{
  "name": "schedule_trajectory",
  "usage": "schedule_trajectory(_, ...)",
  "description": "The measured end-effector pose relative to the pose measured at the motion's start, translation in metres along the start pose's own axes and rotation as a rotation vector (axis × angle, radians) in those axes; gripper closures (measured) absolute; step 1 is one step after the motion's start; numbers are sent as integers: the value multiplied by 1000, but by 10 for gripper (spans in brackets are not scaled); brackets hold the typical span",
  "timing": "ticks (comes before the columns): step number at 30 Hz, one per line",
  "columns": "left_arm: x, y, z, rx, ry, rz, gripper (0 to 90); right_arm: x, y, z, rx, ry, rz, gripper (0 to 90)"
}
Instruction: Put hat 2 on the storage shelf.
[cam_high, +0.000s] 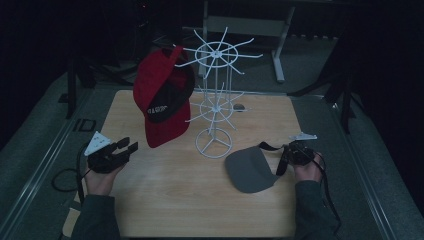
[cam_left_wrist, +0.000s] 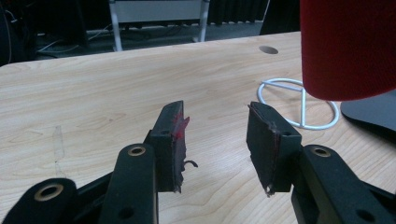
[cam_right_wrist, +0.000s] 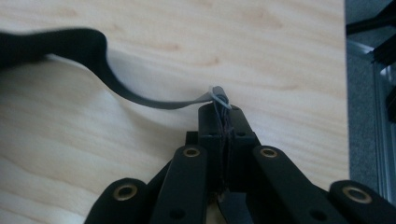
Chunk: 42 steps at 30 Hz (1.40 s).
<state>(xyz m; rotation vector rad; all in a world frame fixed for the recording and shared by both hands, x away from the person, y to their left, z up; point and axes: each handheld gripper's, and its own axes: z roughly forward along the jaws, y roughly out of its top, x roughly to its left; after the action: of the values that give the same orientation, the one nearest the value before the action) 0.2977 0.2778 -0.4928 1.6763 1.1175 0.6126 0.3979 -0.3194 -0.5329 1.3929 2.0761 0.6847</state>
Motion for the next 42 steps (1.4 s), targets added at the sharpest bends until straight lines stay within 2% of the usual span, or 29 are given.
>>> schedule_trajectory(8, -1, 0, -1, 1, 2, 5, 573, 7, 16, -12, -55, 5, -24, 879)
schedule_trajectory(20, -2, 0, 0, 3, 3, 7, 573, 16, 40, -42, -166, 39, -66, 878)
schedule_trajectory(31, -2, 0, -1, 2, 6, 5, 573, 26, 56, -61, -207, 25, -156, 878)
schedule_trajectory(36, -2, 0, 0, 4, 5, 8, 572, 29, 60, -68, -232, 29, -169, 878)
schedule_trajectory(42, -3, 0, 0, 5, 1, 12, 572, 34, 62, -79, -277, 54, -158, 878)
